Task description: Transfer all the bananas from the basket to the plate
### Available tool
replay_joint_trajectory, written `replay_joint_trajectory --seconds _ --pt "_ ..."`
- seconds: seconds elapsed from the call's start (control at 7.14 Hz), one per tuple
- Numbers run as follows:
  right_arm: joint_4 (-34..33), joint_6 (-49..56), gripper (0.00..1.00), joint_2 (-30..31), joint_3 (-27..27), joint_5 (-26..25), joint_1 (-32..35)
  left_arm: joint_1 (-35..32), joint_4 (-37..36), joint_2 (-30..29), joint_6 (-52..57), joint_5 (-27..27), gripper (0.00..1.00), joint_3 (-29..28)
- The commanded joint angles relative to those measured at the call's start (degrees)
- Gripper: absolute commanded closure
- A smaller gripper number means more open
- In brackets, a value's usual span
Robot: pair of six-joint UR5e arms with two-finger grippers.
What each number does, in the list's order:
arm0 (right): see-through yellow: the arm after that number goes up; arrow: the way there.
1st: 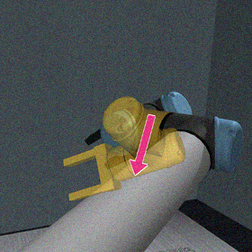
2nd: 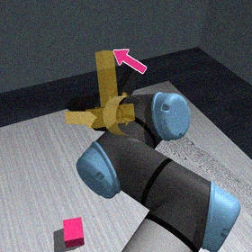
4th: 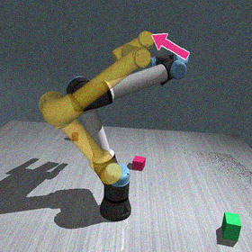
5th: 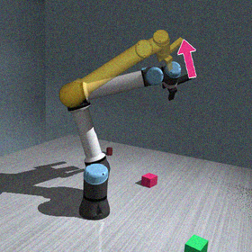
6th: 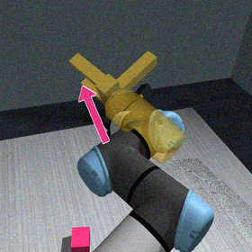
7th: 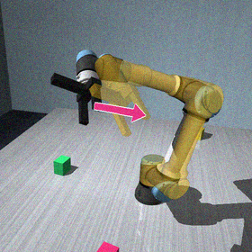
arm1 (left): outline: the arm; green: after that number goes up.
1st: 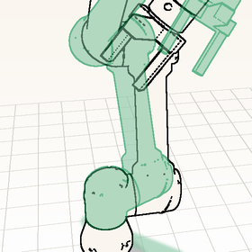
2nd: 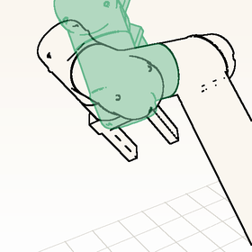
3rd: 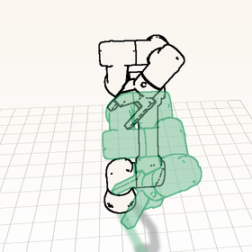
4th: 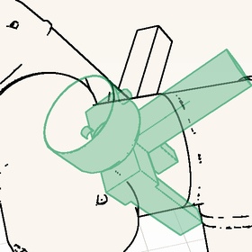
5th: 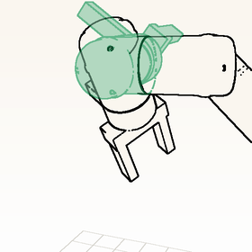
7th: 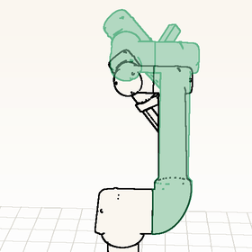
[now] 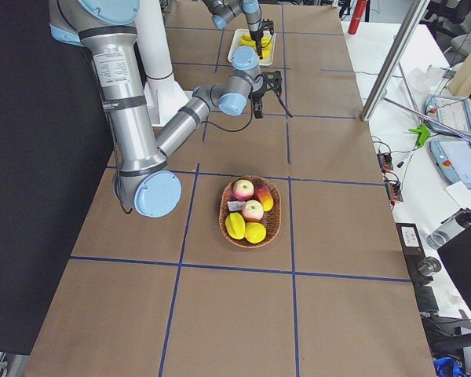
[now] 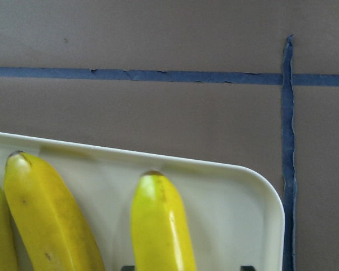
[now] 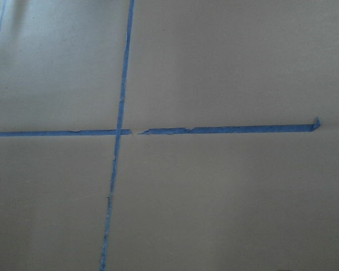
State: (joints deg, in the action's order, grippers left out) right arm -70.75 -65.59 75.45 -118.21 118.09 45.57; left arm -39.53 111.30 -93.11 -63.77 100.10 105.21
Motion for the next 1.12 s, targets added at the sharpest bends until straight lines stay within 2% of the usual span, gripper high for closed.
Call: replay_joint_trajectory --seconds 0.0,0.28,0.42,0.56,0.7,0.84,0.98 --pt "-10.7 11.9 0.00 -0.6 -0.8 0.7 3.3 -0.2 -0.3 -0.1 0.4 0.4 0.00 1.8" --pt "-19.6 27.3 0.00 1.2 -0.5 1.3 8.6 -3.3 -1.3 0.4 5.7 1.1 0.00 5.4" --pt "-21.1 39.1 0.00 5.0 0.3 2.0 14.1 -12.1 -6.0 0.6 16.8 8.5 0.00 5.5" --pt "-20.9 44.4 0.00 7.2 3.3 8.1 19.6 -20.2 -11.1 0.5 28.5 14.4 0.00 5.0" --pt "-20.1 50.6 0.00 8.5 8.6 16.8 26.5 -27.5 -15.0 0.5 39.1 17.9 0.00 4.4" --pt "-20.0 60.3 0.00 10.5 13.1 21.6 32.9 -34.6 -19.1 0.4 49.0 22.1 0.00 1.8" --pt "-20.0 66.4 0.00 13.4 15.3 23.4 37.8 -41.9 -20.6 0.6 57.9 29.4 0.00 -3.3"
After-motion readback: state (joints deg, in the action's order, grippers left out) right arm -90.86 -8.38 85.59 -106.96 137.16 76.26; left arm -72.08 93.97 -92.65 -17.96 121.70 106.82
